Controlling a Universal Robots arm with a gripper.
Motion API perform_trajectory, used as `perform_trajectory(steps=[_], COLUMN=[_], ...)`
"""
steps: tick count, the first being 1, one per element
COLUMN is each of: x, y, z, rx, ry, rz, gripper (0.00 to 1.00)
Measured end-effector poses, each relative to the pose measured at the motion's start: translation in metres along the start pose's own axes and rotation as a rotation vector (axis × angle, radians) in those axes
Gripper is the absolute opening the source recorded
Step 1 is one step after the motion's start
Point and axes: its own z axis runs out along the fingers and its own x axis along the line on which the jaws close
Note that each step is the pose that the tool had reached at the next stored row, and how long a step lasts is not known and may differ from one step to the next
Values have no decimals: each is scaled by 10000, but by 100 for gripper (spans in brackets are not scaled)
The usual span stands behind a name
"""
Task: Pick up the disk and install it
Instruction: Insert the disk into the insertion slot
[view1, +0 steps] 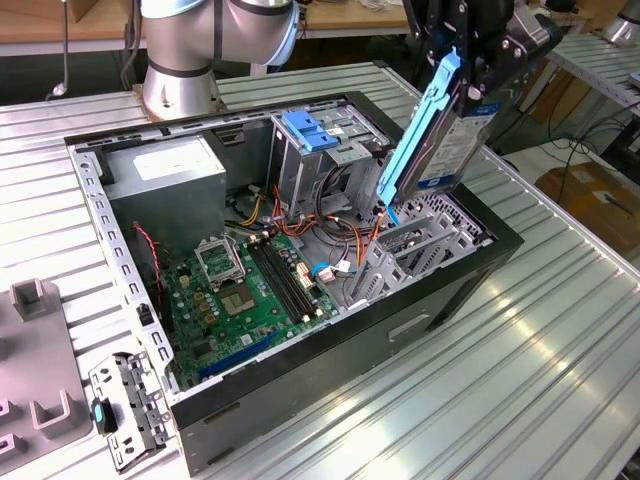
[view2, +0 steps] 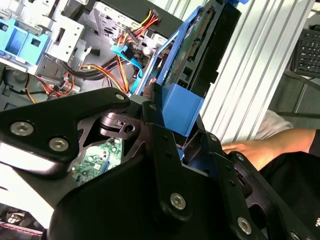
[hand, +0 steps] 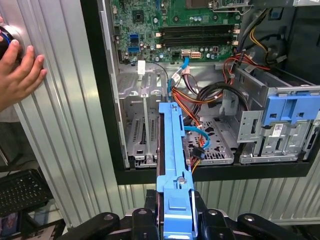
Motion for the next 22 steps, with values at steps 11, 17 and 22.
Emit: perform_trajectory(steps=[11,17,22], x=[33,41,43], y=[72,172,223], z=[129,201,303], rx=[316,421,553], ry=[13,21,20], rz=[51,72,84], gripper=[37,37,37])
